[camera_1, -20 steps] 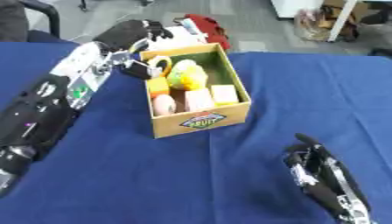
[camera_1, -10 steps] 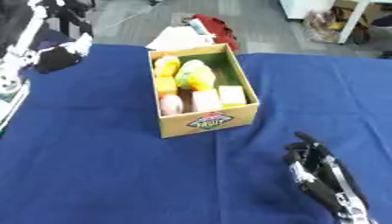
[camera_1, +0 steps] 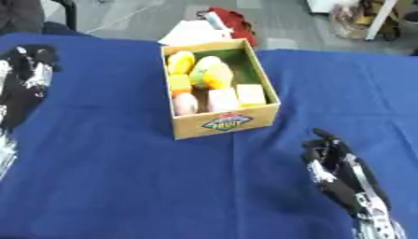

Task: Pick up objects on the table and place them in the box.

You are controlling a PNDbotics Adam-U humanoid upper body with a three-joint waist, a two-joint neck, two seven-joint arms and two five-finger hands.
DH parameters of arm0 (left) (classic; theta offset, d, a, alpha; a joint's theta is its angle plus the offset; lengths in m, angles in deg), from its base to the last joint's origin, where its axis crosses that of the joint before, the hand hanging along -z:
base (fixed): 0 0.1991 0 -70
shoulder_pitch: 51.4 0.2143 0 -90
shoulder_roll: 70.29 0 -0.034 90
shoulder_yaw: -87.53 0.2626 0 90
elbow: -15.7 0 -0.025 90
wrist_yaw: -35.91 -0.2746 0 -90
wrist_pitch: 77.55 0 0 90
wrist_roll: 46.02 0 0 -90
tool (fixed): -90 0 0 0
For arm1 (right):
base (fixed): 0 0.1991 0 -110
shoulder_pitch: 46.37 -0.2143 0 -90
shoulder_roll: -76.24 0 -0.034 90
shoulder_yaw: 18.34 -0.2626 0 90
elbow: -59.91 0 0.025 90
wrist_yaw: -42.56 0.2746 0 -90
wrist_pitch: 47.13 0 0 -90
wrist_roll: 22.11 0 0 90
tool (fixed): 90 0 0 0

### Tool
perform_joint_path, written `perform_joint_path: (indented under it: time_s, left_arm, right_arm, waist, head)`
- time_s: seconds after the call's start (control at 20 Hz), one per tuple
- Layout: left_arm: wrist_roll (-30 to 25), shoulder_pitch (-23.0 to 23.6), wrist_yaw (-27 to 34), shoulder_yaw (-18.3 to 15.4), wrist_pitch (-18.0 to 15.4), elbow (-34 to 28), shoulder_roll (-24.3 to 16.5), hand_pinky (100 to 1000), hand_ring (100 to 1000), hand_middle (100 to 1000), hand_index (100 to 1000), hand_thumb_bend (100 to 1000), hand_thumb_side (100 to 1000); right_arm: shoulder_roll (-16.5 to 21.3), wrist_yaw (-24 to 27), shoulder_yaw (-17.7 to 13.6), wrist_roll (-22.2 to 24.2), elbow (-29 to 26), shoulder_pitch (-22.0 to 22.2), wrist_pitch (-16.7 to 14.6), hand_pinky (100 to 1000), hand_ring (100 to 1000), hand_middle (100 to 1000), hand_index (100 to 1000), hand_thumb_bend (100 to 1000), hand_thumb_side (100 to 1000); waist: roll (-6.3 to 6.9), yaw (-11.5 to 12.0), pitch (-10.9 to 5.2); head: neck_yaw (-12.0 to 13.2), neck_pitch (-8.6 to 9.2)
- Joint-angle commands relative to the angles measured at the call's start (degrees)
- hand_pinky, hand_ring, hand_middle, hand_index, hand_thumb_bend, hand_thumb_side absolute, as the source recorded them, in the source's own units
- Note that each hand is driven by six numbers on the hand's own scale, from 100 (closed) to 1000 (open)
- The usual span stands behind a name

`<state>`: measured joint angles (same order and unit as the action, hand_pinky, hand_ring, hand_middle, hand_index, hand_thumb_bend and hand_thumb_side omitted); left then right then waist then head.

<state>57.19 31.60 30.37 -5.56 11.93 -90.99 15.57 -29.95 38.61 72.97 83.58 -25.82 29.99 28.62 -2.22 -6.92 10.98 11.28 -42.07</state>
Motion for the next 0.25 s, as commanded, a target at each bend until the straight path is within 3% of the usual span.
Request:
perform_joint_path:
  time_s: [0.05,0.25]
  left_arm:
    - [-0.51,0.27,0.56,-0.43,-0.72,-0.05,2.11,720,590,578,709,100,670]
    - [-1.18,1.10,0.83,0.03,-1.10,0.81,4.56,720,588,575,707,100,690]
  right_arm:
    - [0.33,0.47,-0.02,0.07,-1.49,-0.63,-0.23,659,628,663,904,100,380]
    - [0.23,0.64,-0.03,-0.13,-1.61,-0.53,-0.21,658,627,661,902,100,379]
  waist:
    - [-0.63,0.26,-1.67]
    - [-0.60,0.39,-1.75]
  head:
    - [-0.46,-1.23]
    - [-1.25,-1.98]
